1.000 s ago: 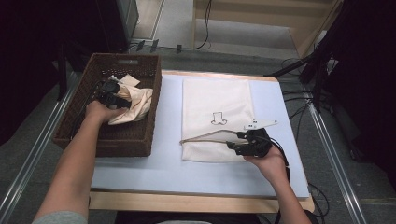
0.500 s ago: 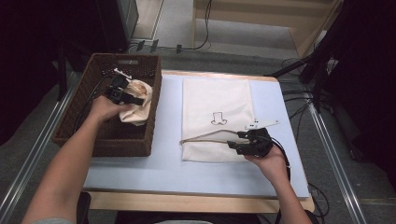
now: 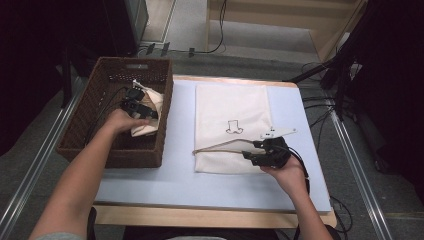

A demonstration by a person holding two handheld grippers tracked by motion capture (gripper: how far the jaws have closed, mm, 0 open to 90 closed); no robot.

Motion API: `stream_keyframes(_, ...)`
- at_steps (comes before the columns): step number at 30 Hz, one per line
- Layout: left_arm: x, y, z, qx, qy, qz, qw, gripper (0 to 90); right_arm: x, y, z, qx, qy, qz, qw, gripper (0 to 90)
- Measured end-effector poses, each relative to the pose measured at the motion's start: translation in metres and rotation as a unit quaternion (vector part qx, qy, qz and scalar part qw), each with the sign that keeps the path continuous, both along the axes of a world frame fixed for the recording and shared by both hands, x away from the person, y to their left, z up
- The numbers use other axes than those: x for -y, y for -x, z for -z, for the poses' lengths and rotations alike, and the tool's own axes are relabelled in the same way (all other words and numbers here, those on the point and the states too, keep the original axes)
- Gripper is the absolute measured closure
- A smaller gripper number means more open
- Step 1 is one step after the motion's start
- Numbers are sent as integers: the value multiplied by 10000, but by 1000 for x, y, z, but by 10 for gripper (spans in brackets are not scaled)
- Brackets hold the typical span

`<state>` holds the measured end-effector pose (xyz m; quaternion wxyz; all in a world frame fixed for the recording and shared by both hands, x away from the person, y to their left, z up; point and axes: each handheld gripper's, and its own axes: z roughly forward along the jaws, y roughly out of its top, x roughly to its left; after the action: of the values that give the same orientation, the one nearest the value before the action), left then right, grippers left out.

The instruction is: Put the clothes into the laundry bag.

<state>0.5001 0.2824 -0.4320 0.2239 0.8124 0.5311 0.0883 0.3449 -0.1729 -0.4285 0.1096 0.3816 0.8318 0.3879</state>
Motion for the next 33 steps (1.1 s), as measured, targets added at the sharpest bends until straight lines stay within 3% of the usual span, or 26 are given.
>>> stream_keyframes(1,3,1,0,55,-122,5,9999,181,-1,0,0,2,19,-3,10000,399)
stream_keyframes(3,7,2,-3,126,-369,170,9991,430,-2,0,0,36,37,-23,10000,400)
stream_keyframes(4,10,2,-3,-11,-276,202,9994,430,-2,0,0,36,37,-23,10000,400)
stream_keyframes(5,11,1,-3,-81,-248,217,9994,490,-3,0,0,28,52,-4,10000,400)
stream_keyframes(10,3,-2,-5,-339,-1,260,9991,623,0,-2,0,44,25,49,10000,403)
stream_keyframes(12,0,-3,-8,-427,77,210,9988,631,2,-1,0,22,13,56,10000,404)
stream_keyframes(14,-7,-2,-16,-314,290,122,9990,632,4,-1,-1,45,-15,72,10000,404)
stream_keyframes(16,-15,0,-25,-144,352,106,9992,636,5,0,-2,54,-27,87,9999,404)
stream_keyframes(20,-28,1,-45,-26,651,-86,9978,638,9,0,-2,51,-89,139,9999,404)
stream_keyframes(22,-30,3,-57,103,593,10,9982,638,10,0,-2,51,-102,149,9998,404)
stream_keyframes(28,-35,6,-91,207,489,156,9985,638,10,1,-2,48,-107,130,9998,404)
stream_keyframes(31,-38,8,-109,361,594,176,9974,638,10,1,-2,46,-114,140,9998,404)
stream_keyframes(33,-39,9,-116,383,536,213,9976,638,11,0,-2,29,-119,148,9998,404)
